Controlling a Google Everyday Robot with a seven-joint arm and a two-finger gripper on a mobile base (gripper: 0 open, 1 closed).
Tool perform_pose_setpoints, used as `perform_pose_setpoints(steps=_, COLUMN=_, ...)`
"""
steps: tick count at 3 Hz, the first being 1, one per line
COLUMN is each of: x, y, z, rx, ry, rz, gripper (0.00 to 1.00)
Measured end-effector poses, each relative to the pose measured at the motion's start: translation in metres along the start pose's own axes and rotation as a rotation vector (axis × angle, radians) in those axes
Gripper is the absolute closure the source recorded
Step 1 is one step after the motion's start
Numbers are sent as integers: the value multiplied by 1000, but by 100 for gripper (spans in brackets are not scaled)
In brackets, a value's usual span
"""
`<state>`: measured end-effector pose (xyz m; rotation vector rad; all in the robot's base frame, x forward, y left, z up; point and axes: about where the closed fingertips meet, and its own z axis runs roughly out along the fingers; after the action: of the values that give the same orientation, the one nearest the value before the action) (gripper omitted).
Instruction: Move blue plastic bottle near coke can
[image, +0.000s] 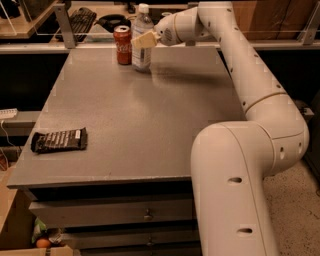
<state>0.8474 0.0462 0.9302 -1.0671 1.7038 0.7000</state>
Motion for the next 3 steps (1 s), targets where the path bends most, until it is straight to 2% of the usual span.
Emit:
perform_pose_setpoints(steps=1, x=11, y=-7, z=4, rx=8, ry=11, rz=24, gripper=5)
perform_pose_setpoints(steps=2, x=18, y=-11, z=7, rx=10, ry=13, rz=37, gripper=0)
perform_pose_setpoints(steps=3, x=20, y=-13, z=0, rx=10, ry=10, rz=26, gripper=0)
